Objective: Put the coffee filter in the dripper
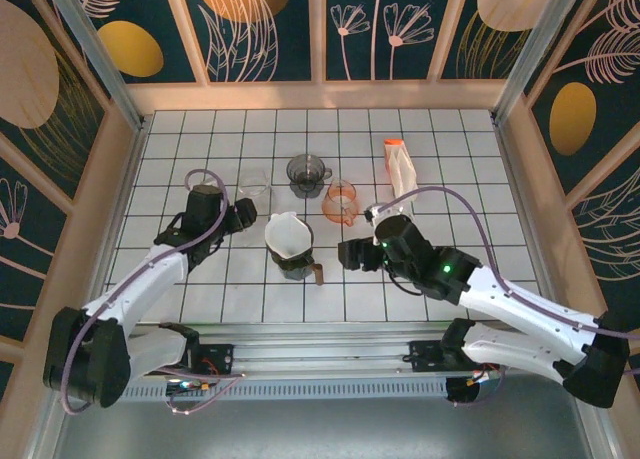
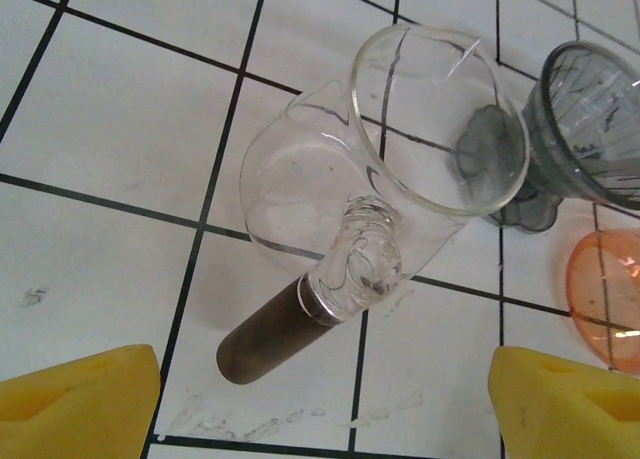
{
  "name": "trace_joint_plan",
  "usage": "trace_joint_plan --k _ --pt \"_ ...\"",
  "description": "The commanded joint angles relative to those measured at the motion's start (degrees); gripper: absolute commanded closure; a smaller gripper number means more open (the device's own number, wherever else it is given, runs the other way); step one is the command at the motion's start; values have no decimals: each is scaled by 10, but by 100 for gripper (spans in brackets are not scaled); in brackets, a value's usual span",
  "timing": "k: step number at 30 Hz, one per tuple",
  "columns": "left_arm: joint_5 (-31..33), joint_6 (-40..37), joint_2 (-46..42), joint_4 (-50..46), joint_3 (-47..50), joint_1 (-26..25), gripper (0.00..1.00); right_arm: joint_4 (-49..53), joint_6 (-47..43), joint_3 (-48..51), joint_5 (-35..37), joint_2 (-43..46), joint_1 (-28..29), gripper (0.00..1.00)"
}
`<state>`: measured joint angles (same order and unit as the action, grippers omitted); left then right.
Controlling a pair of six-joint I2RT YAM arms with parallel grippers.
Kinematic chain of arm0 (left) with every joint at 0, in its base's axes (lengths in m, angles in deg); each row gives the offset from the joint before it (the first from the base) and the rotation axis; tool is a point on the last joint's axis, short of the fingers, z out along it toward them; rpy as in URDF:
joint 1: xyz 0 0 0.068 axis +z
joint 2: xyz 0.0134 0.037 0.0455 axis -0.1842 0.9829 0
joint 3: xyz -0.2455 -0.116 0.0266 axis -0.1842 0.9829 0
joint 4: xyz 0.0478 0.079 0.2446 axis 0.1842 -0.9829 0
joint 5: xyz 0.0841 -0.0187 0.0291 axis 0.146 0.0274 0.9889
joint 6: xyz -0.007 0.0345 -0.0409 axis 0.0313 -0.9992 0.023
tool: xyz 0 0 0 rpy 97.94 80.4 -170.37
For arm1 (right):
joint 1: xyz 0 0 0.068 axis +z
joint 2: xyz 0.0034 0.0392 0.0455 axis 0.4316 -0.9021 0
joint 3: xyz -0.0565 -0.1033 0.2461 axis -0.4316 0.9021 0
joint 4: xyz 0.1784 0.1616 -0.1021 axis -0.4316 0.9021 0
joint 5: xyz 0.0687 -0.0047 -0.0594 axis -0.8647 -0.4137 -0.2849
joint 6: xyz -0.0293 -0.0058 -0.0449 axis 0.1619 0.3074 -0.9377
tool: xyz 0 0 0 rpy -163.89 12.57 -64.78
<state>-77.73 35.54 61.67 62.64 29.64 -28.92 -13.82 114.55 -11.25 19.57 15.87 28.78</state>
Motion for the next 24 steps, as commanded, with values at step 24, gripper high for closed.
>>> trace_joint_plan --k 24 --pt "64 -57 162 38 -79 -23 47 -25 -11 33 -8 77 -24 23"
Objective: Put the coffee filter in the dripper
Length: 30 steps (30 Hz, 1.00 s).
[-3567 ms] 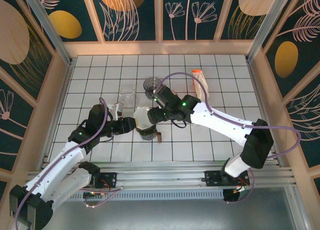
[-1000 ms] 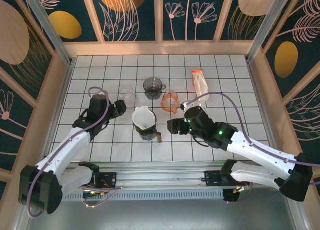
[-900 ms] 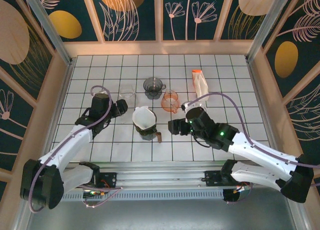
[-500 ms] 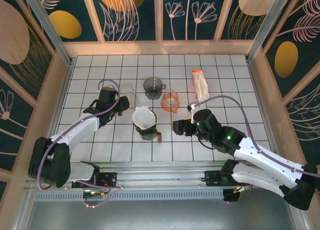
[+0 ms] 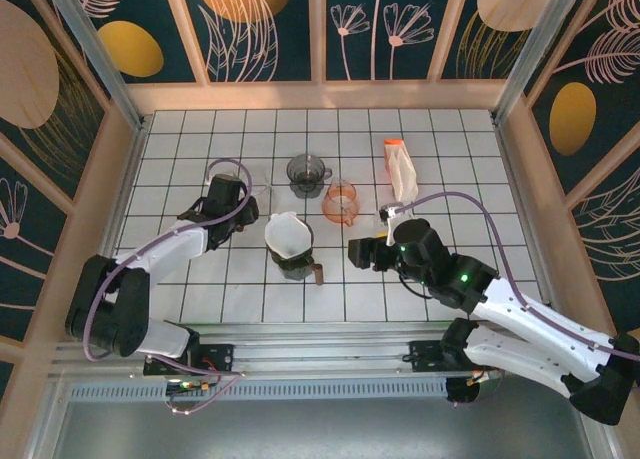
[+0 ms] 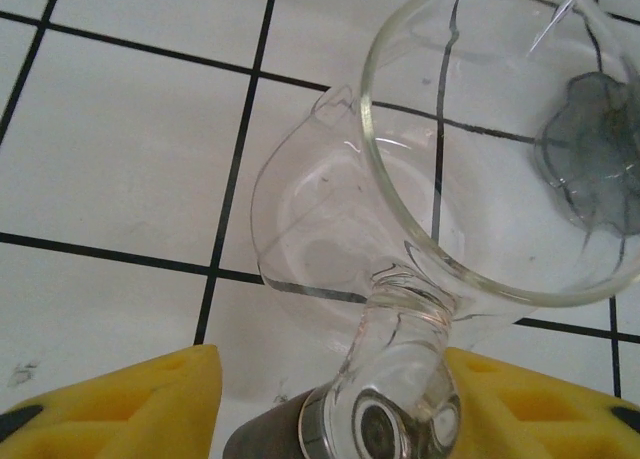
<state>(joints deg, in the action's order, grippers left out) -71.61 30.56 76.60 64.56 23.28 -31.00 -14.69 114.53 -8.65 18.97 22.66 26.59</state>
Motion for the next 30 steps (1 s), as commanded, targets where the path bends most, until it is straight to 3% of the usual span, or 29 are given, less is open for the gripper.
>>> trace_joint_plan --k 1,9,19,23,30 --pt "3 -7 15 20 -16 -2 48 -14 -10 7 -2 10 -3 23" --pt "6 -5 17 23 -16 -2 70 -11 -3 14 -3 13 -3 23" --pt "15 -3 13 7 -22 -4 86 -15 0 43 -15 18 -3 23" --pt "16 2 -3 -8 -27 -2 99 -42 -17 78 -35 22 -2 23" --pt "15 14 -38 -47 -28 -3 100 -120 -26 129 -75 -8 16 23"
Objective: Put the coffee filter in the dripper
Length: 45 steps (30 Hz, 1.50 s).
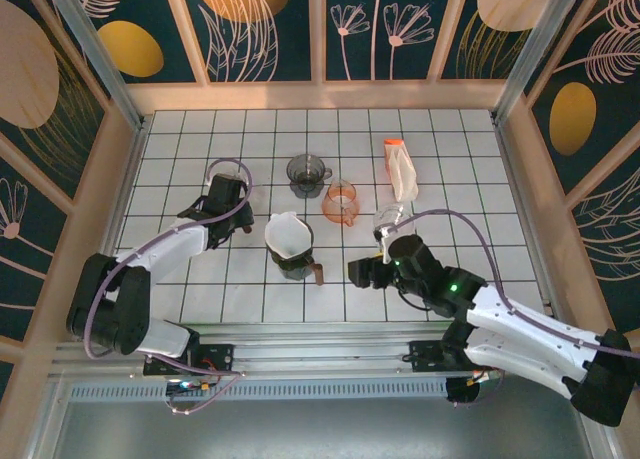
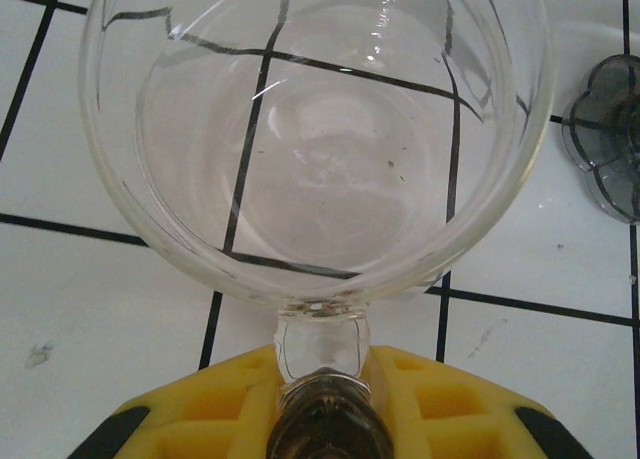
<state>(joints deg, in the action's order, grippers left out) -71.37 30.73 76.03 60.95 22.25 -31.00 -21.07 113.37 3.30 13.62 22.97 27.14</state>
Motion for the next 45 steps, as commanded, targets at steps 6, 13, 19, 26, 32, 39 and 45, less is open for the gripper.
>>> trace_joint_plan --k 6,13,19,26,32,39,45 --pt "27 18 -71 -48 -17 -2 100 -127 -35 29 -30 -71 36 22" --pt "38 19 -99 -87 -19 6 100 -207 -66 43 -27 -135 63 22" --pt "36 12 -118 -109 -24 29 100 -259 -88 47 -17 -189 80 23" --pt "23 8 -135 -129 -32 35 100 -312 -118 35 -10 -247 90 25" --pt "14 6 -142 -140 -32 37 100 -368 -152 33 1 -290 89 26" --pt "17 1 -150 -155 -35 38 100 -436 -180 40 -2 -335 88 29" --pt "20 -1 -155 -166 -41 38 100 -478 -191 42 2 -363 88 31"
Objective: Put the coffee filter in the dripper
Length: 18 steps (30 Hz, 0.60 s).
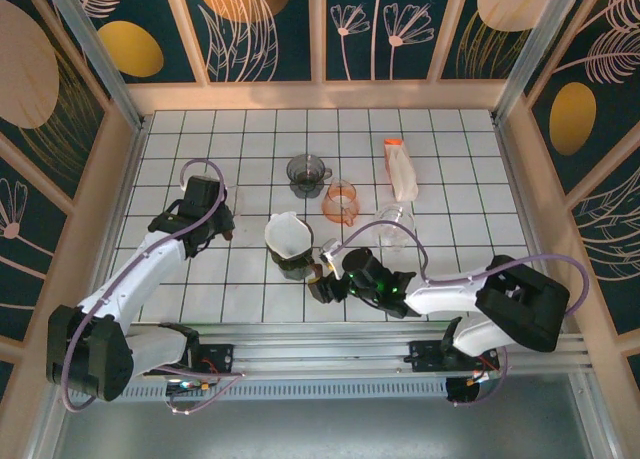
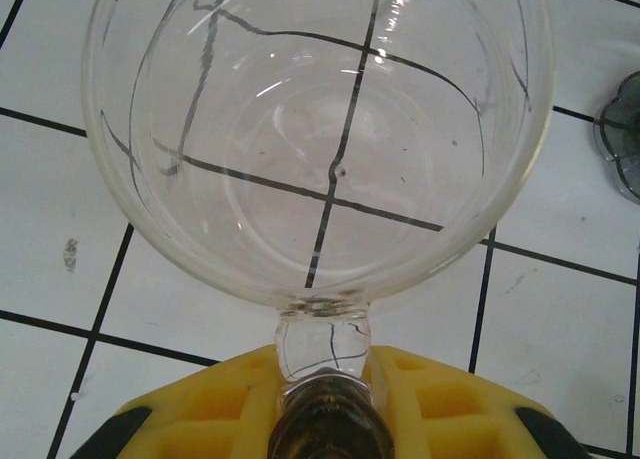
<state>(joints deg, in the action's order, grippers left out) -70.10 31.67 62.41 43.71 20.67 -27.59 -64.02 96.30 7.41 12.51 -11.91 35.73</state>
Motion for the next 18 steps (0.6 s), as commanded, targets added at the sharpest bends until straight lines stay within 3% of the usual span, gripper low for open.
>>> trace_joint_plan --k 1,18 --pt "7 -11 -20 5 -24 4 100 -56 -21 1 11 -19 2 32" --pt "19 -15 -38 -20 -32 6 100 -101 -11 -13 65 -65 4 51"
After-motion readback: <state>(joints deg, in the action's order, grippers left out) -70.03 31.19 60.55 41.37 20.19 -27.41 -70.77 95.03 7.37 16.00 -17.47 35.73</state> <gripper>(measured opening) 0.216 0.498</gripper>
